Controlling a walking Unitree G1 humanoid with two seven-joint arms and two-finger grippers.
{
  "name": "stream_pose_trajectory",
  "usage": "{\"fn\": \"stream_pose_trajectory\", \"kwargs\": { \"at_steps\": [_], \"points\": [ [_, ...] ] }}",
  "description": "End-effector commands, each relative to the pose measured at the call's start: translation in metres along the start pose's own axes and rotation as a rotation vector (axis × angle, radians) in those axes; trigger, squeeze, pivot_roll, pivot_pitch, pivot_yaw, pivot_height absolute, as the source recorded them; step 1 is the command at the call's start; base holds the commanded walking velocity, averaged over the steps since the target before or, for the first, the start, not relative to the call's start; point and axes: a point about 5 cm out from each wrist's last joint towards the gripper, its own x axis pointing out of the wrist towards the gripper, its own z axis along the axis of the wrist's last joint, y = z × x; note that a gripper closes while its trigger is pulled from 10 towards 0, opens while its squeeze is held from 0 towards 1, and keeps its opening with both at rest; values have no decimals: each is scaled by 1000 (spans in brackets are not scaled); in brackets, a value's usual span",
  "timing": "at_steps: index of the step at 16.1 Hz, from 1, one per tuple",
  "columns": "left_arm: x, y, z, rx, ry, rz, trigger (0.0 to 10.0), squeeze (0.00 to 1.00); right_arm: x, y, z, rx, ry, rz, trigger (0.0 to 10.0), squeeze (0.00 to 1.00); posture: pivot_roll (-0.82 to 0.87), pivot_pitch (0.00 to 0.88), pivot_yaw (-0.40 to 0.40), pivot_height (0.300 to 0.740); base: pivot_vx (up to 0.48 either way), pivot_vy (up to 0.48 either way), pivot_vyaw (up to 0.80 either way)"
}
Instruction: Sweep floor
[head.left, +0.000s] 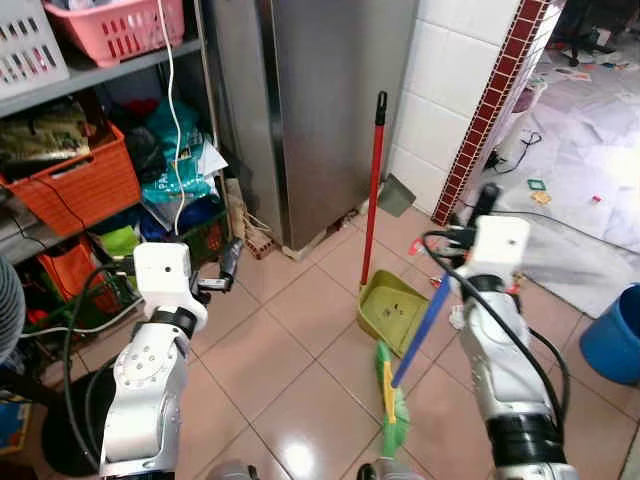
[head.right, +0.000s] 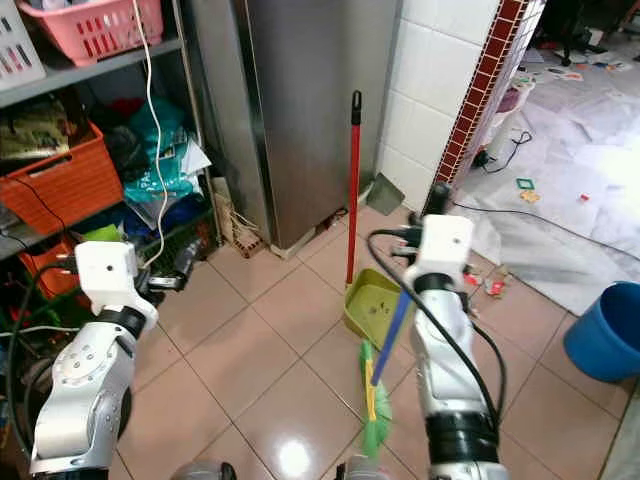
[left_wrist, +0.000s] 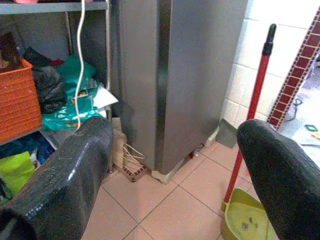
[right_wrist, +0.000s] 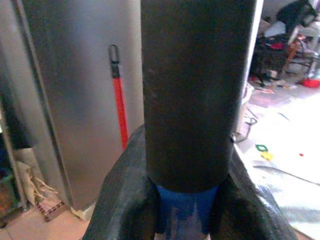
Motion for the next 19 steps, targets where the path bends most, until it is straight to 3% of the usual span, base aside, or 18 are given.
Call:
{"fn": "stream_pose_trajectory", "kwargs": {
  "at_steps": [1,9,12,14,18,19],
  "points": [
    [1,-2,3,-8,0,-9,10000,0,0,-5,1,3,-1,-18,10000,0,-105,0,42,740,0,285,0],
    [11,-16,9,-14,-14,-73,10000,0,14,4,20,-4,-45,12,10000,0,-103,0,28,740,0,472,-739],
    [17,-22,13,12,-28,-110,10000,0,17,6,24,-27,-63,2,10000,0,-100,0,26,740,85,442,0],
    [18,-23,13,7,-28,-112,10000,0,17,8,24,-27,-66,6,10000,0,-102,0,29,740,332,0,0],
    [11,-23,4,-30,1,-112,10000,0,18,8,20,-112,-50,-7,10000,0,-104,0,40,740,0,0,0],
    [10,-23,3,-35,3,-113,10000,0,18,8,17,-29,-35,-29,10000,0,-101,0,40,740,0,0,0]
  ]
}}
